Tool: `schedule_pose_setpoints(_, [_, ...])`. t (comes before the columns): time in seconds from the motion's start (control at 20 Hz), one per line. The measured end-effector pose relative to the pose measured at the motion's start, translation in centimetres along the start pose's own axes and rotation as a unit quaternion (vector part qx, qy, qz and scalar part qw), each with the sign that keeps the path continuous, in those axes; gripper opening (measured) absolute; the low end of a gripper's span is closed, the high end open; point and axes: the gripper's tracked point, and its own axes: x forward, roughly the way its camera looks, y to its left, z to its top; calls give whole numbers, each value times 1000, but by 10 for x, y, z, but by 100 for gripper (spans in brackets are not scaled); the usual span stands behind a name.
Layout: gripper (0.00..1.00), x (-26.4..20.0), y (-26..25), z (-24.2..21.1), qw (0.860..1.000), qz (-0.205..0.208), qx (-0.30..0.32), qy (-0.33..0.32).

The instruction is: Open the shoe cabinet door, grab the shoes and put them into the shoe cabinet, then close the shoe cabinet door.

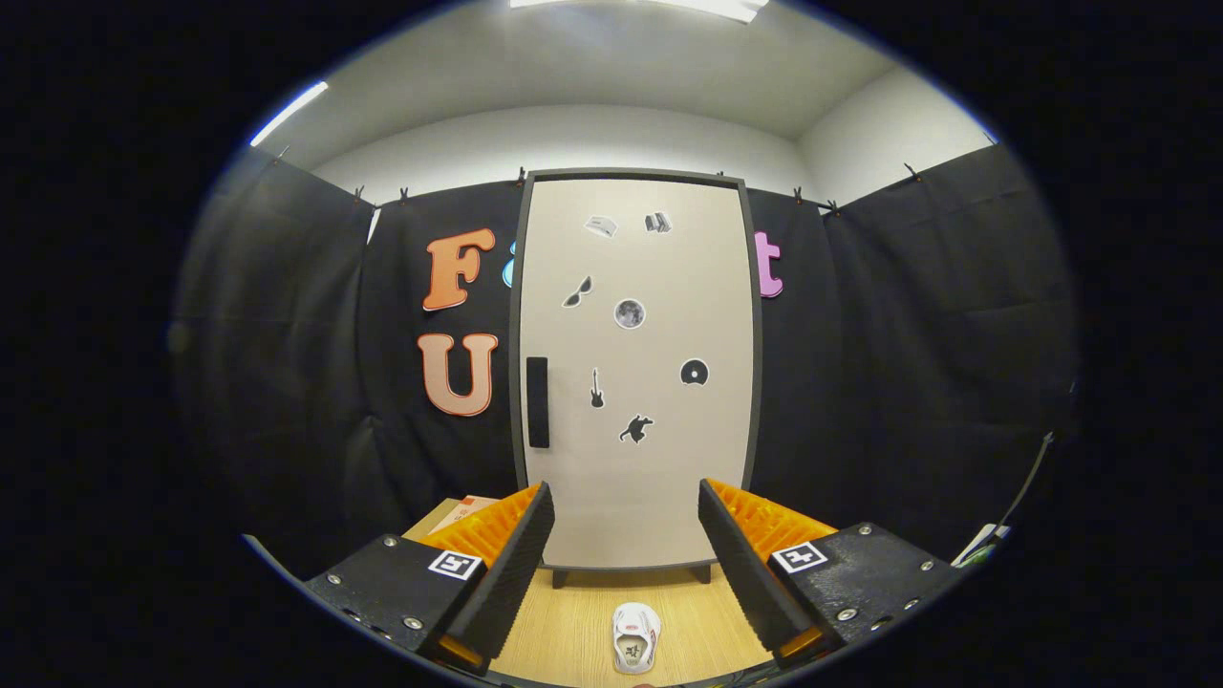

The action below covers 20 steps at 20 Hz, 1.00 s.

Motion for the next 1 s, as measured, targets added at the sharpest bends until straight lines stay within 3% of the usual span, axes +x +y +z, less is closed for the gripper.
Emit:
schedule_pose_setpoints(0.5, [95, 26, 25, 0, 1000, 17, 3, 5])
schedule_pose_setpoints(1.0, [95, 111, 91, 13, 998, 57, 5, -2])
